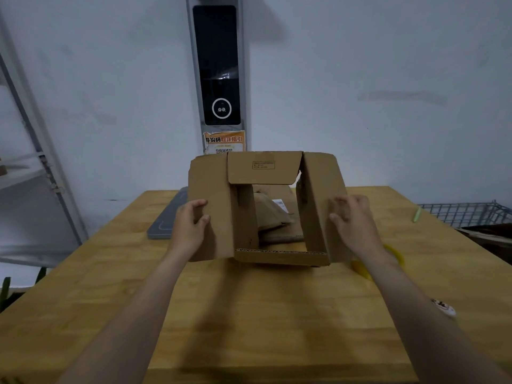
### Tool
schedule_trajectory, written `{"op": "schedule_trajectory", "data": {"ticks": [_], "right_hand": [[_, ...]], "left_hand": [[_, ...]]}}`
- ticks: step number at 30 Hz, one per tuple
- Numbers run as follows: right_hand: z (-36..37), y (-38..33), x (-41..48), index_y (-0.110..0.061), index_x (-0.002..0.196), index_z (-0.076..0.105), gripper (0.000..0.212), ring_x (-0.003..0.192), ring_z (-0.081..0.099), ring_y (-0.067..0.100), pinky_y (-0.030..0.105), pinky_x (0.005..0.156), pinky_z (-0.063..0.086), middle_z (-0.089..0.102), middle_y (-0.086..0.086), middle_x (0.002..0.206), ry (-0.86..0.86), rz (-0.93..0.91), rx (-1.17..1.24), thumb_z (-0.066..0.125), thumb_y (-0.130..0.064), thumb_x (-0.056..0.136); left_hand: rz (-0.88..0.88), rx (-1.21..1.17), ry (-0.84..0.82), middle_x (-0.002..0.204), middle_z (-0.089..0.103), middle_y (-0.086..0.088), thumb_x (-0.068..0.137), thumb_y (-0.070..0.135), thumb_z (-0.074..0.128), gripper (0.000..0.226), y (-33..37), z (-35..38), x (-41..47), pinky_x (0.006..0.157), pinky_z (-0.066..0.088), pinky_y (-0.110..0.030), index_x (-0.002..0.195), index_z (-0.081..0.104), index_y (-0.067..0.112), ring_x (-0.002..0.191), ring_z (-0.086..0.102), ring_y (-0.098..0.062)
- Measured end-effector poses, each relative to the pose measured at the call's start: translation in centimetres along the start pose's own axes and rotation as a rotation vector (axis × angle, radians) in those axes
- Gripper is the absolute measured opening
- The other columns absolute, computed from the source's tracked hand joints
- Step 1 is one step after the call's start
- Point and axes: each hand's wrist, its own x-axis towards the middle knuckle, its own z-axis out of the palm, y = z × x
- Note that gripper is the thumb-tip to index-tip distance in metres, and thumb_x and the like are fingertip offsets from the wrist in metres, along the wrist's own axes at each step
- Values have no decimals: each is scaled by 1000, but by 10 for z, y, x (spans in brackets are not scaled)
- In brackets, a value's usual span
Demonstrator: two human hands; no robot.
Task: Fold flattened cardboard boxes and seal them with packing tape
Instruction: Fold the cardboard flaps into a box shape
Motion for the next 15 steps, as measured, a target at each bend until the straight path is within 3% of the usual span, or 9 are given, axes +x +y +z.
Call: {"op": "schedule_trajectory", "data": {"ticks": [3, 6, 11, 15], "right_hand": [[2, 4, 0, -26, 124, 67, 31, 112, 58, 21, 35, 100, 51, 51, -6, 117, -41, -102, -16, 66, -13, 96], [1, 6, -4, -25, 122, 71, 29, 103, 59, 15, 29, 95, 50, 56, -6, 114, -48, -123, 41, 68, -14, 95], [0, 8, -6, -27, 122, 72, 28, 112, 58, 14, 26, 96, 46, 60, -6, 125, -54, -78, 83, 64, -15, 98], [1, 13, -9, -22, 130, 68, 43, 113, 60, 20, 23, 92, 43, 59, -2, 127, -164, -52, 104, 59, -2, 94]], "left_hand": [[-12, 61, 9, 153, 19, -6, 100, 19, 63, 38, 1, 10, -1, 114, 37, -40, 137, 57, 24, 126, 35, -14], [7, 59, -27, 145, 25, -2, 99, 22, 65, 40, 1, 17, 2, 114, 37, -41, 138, 57, 27, 131, 39, -22], [44, 80, -105, 157, 35, 2, 104, 37, 54, 42, -2, 19, 1, 120, 31, -56, 146, 52, 30, 150, 27, -25], [37, 19, -164, 163, 31, 7, 105, 3, 44, 52, -10, 11, -11, 123, 29, -49, 149, 48, 30, 152, 24, -19]]}}
